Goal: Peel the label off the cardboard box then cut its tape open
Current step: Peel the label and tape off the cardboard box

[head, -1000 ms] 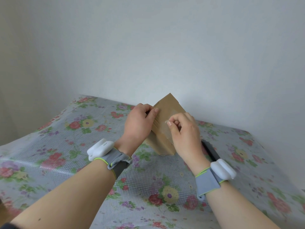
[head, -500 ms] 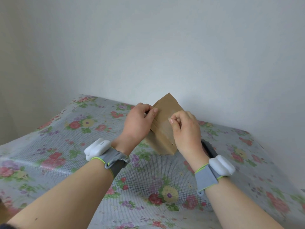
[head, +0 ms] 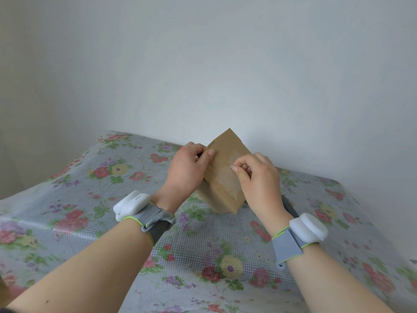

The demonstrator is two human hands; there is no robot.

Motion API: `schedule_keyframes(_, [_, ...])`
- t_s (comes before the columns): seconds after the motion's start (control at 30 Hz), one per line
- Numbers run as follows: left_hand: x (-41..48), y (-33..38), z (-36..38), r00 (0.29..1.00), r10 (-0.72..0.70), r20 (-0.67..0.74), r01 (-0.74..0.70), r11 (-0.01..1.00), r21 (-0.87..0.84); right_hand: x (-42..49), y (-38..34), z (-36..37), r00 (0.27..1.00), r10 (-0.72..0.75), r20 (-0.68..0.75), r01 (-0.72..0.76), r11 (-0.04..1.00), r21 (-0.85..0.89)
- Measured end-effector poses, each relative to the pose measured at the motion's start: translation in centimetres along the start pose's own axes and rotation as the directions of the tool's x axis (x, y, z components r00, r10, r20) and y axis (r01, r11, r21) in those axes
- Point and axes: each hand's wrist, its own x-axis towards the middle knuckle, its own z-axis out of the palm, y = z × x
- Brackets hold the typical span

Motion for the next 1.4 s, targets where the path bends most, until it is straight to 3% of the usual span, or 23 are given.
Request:
schedule_keyframes(0.17, [0.0,0.3,0.0,0.999,0.026,0.022,-0.026,1.000,-0.004,0.1,0.1,-0.5,0.992,-0.125,0.016,0.126,0.983,-0.135])
schedule_keyframes(0.3, [0.1,0.5,0.3,0.999,0.031,0.011,-0.031,1.000,-0.003,0.5,-0.1,-0.8,0.955,-0.283,0.093,0.295,0.858,-0.420])
schedule_keyframes(0.37, [0.1,0.6,0.4,1.000,0.028,0.003,-0.029,1.000,0.011,0.6,-0.3,-0.8,0.942,-0.311,0.130,0.334,0.814,-0.476])
schedule_keyframes(0.47, [0.1,0.7,0.5,1.000,0.008,0.000,-0.008,1.000,0.029,0.3,-0.3,-0.6,0.959,-0.252,0.126,0.282,0.863,-0.420])
schedule_keyframes(0.6, [0.2,0.3,0.3,1.000,-0.028,-0.007,0.028,0.999,0.019,0.0,0.6,-0.4,1.000,0.015,0.022,-0.011,0.986,-0.169])
schedule_keyframes(0.83, [0.2,0.2,0.3,1.000,-0.031,-0.001,0.031,0.999,0.010,-0.2,0.2,-0.1,1.000,-0.009,-0.018,0.009,1.000,0.006])
schedule_keyframes(0.97, [0.2,0.1,0.2,1.000,-0.029,-0.009,0.029,0.999,0.017,-0.4,-0.1,0.2,0.994,-0.105,-0.037,0.099,0.986,-0.136])
schedule_keyframes(1.2, [0.2,0.9,0.7,1.000,0.007,-0.004,-0.007,0.999,0.044,-0.6,-0.6,0.5,0.985,-0.137,-0.109,0.090,0.931,-0.353])
schedule_keyframes(1.4, [0.0,1.3,0.9,1.000,0.018,-0.008,-0.018,0.998,0.054,-0.7,-0.4,0.4,0.974,-0.203,-0.101,0.141,0.890,-0.433])
